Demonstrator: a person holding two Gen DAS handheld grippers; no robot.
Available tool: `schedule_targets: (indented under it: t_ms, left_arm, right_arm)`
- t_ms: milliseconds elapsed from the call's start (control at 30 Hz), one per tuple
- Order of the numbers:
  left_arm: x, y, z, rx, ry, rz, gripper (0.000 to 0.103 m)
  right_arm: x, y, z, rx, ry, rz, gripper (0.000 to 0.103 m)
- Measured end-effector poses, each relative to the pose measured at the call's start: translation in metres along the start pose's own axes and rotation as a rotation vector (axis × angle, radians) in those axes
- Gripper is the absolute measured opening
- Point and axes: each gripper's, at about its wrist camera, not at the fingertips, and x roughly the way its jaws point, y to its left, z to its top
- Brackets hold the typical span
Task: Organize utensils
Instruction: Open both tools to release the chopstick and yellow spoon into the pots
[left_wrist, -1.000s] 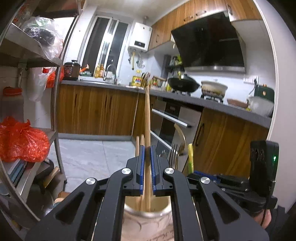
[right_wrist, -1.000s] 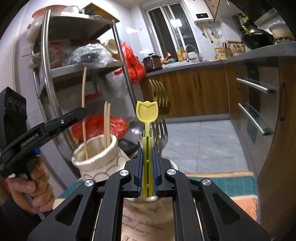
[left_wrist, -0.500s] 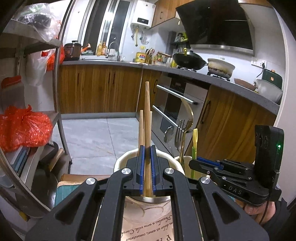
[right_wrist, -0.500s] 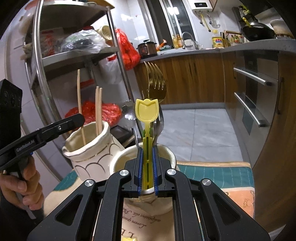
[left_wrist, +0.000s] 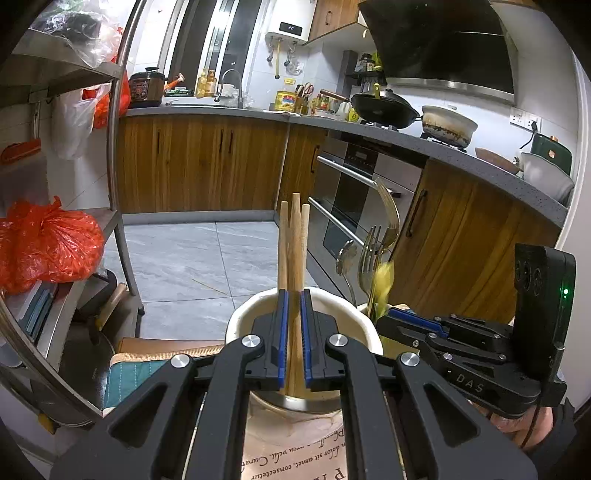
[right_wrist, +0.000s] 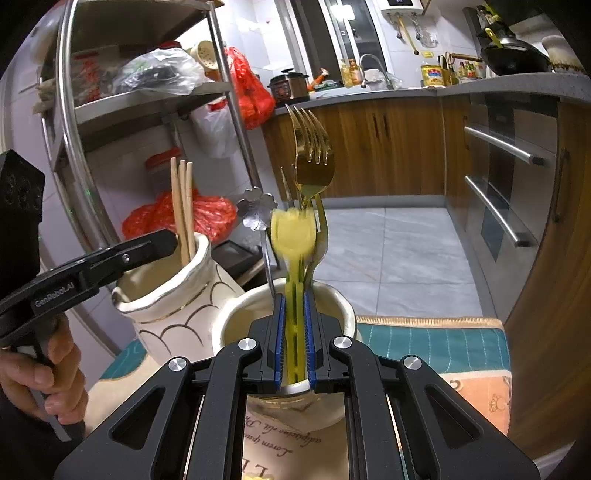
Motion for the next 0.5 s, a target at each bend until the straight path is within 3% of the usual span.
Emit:
schedule_targets:
  t_ms: [167, 233, 300, 500]
  left_arm:
    - [-0.003, -0.001, 0.001, 0.004, -0.013, -0.002, 0.008]
    - [-0.007, -0.002, 0.001, 0.007, -0.026, 0.0, 0.016]
    - [-0.011, -0.001, 0.001, 0.01, -0.041, 0.006, 0.03]
    - [-0.025, 0.001, -0.001, 0.019, -0.062, 0.021, 0.035]
  right_arm:
    - [-0.007, 0.001, 0.001, -0.007, -0.018, 0.01, 0.02]
    - [-0.011, 0.001, 0.002, -0.009, -0.029, 0.013, 0.022]
    - [-0.016, 0.001, 0.002, -0.014, -0.041, 0.017, 0.022]
    - [-0.031, -0.002, 0.0, -0.035, -0.054, 0.015, 0.024]
